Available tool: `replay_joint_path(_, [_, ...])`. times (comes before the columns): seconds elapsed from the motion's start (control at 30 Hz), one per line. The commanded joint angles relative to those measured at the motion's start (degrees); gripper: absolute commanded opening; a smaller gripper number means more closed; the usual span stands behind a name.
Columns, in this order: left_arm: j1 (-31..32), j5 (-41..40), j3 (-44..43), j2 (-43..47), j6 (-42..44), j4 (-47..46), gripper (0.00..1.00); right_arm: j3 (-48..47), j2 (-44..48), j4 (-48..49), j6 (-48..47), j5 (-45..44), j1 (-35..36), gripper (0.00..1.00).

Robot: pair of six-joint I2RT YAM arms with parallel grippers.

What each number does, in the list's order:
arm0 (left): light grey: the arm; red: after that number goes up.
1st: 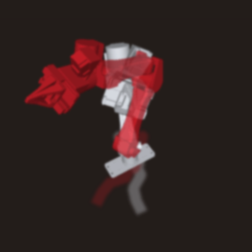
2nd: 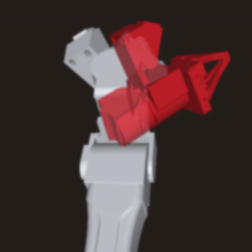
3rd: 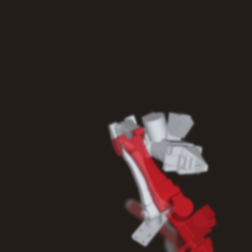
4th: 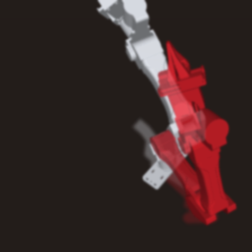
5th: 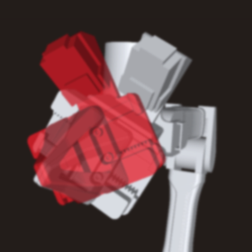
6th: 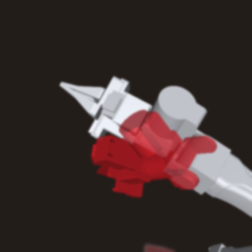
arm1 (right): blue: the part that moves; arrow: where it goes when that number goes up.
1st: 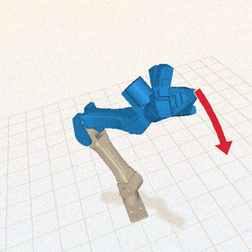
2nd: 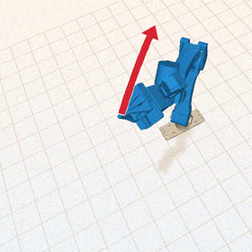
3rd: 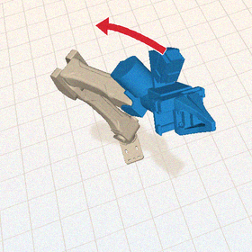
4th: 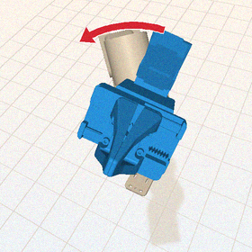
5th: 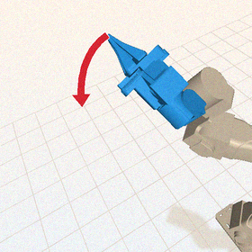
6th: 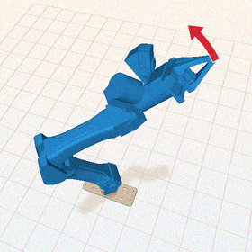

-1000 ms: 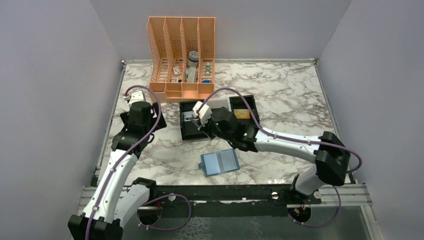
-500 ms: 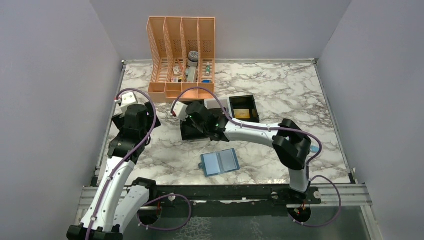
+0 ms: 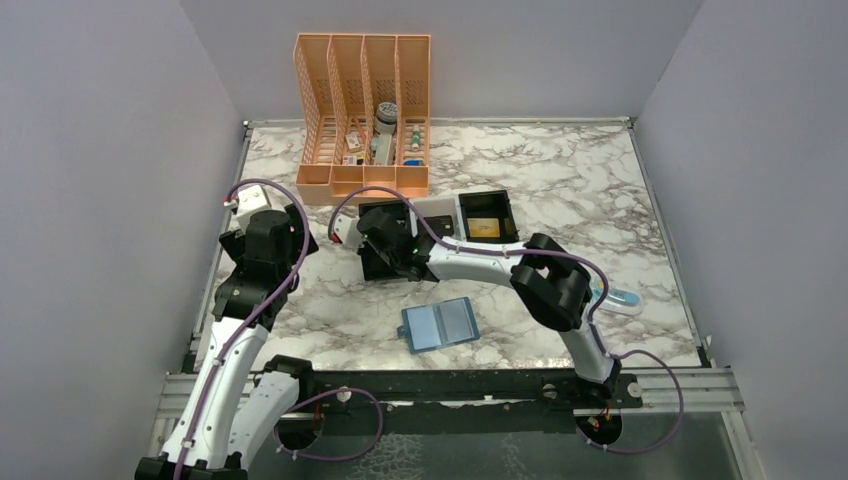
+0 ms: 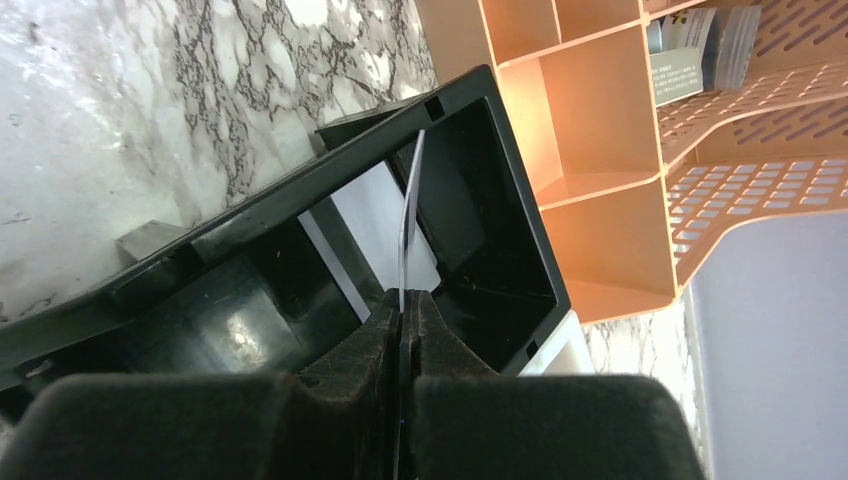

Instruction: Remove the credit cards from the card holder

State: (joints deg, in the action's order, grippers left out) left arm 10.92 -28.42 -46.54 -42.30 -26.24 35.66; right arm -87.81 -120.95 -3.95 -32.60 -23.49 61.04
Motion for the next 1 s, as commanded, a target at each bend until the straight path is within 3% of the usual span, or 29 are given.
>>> replay_joint_path(0.0, [-0.76,-1.69,0.14,0.67,-0.30,0.78,0.99,-2.75,-3.21,0.09,-3.52,-2.69,-0.07,0.02])
replay_joint_path(0.53, [-1.42,-0.76,0.13,0.47,-0.04,0.68,0.99,-3.06,-7.07,5.24,-11.25,-0.77,-2.24,0.06])
replay_joint_path(0.7, [-1.67,-0.37,0.21,0.24,0.11,0.57,0.99,-4.14,-7.20,1.73,-10.19,2.79,-3.34,0.11])
replay_joint_path(0.8, [-1.85,0.15,0.13,-0.25,0.29,0.50,0.99,-4.13,-6.58,-0.96,-9.39,5.34,-3.62,0.16])
replay_joint_path(0.87, [-2.07,0.55,0.14,-0.62,0.39,0.38,0.99,-4.00,-6.12,-2.30,-9.08,6.95,-3.65,0.30])
replay_joint_path(0.97, [-2.38,1.17,0.03,-1.09,0.56,0.32,0.99,-3.73,-5.70,-3.01,-8.89,7.51,-3.71,0.34])
